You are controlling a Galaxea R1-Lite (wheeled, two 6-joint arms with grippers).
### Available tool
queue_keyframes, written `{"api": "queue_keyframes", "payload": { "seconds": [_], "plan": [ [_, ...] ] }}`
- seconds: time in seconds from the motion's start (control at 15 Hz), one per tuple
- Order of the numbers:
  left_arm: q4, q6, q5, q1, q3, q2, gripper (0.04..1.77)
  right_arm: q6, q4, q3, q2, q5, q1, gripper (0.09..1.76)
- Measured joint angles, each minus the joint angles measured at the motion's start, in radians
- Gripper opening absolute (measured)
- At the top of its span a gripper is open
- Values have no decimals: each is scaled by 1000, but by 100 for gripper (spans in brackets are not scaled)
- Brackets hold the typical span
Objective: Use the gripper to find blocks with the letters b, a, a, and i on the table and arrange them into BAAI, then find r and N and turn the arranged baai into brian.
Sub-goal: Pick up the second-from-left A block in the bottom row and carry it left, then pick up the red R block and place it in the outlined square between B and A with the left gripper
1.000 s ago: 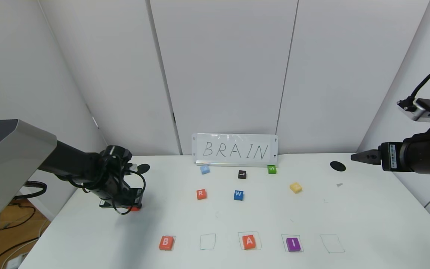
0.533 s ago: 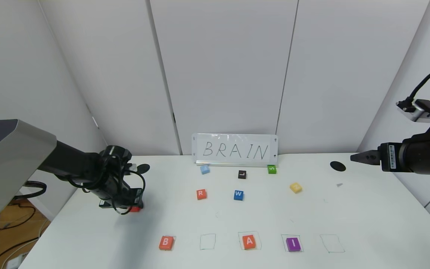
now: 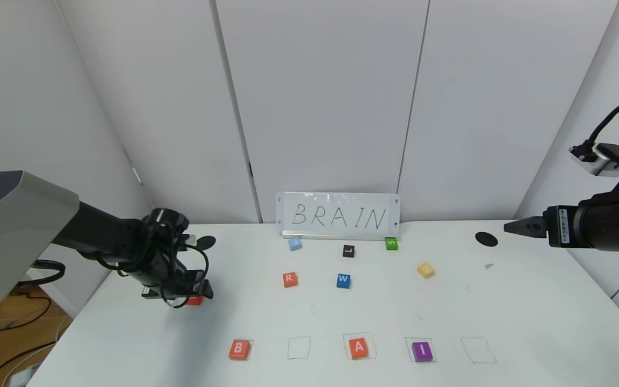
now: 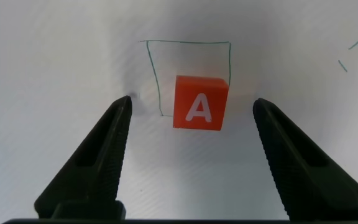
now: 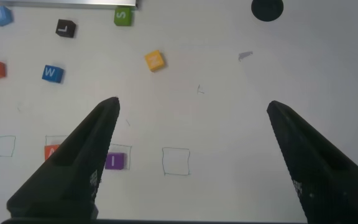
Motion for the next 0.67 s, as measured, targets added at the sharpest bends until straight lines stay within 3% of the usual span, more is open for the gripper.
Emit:
{"api": "queue_keyframes", "payload": {
  "seconds": [0.33,0.67],
  "plan": [
    [-16,-7,7,8,-1,-12,155,0,0,0,0,0,0,171],
    [-40,-9,52,6,12,-19,163,0,0,2,1,0,1,171]
  ]
}}
